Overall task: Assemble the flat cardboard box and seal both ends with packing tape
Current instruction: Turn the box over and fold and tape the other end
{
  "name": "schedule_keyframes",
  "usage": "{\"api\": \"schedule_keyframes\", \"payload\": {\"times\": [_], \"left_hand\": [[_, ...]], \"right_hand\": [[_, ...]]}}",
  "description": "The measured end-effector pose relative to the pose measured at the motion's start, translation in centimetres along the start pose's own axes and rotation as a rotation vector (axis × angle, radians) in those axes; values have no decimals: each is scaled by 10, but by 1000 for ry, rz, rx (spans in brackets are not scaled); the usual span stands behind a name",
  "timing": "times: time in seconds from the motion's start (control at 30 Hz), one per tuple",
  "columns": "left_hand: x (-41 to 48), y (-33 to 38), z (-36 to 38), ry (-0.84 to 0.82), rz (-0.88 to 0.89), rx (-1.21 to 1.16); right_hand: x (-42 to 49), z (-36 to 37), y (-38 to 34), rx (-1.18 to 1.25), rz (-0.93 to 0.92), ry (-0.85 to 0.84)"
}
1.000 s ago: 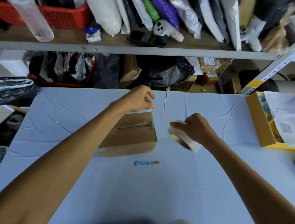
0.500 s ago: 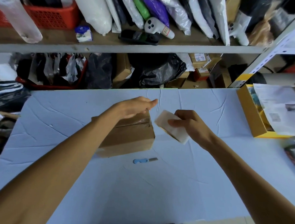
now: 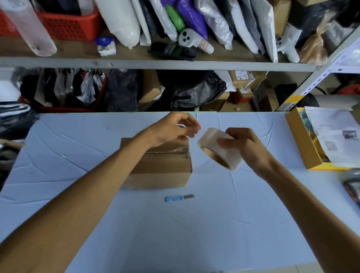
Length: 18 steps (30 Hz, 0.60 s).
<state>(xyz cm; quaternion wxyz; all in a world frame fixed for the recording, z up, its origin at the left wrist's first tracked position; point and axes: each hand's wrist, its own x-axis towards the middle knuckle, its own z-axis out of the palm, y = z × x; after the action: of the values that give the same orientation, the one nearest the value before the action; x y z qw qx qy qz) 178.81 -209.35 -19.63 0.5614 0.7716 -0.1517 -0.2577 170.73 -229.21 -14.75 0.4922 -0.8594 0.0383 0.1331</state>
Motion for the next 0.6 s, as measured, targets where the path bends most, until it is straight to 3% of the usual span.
{"api": "schedule_keyframes", "payload": {"times": [0.23, 0.37, 0.43, 0.53, 0.6], "left_hand": [[-3, 4, -10, -74, -74, -55], [-2, 10, -12, 23, -174, -97], [-1, 16, -16, 63, -188, -6], [-3, 31, -15, -16, -191, 167], [-3, 37, -6, -17, -173, 262]], "right_hand": [[-9, 2, -2, -13, 16, 56], [-16, 10, 1, 28, 72, 88], [-17, 15, 7, -55, 171, 110], [-18, 24, 21, -330, 411, 93], [-18, 29, 27, -379, 470, 97]]}}
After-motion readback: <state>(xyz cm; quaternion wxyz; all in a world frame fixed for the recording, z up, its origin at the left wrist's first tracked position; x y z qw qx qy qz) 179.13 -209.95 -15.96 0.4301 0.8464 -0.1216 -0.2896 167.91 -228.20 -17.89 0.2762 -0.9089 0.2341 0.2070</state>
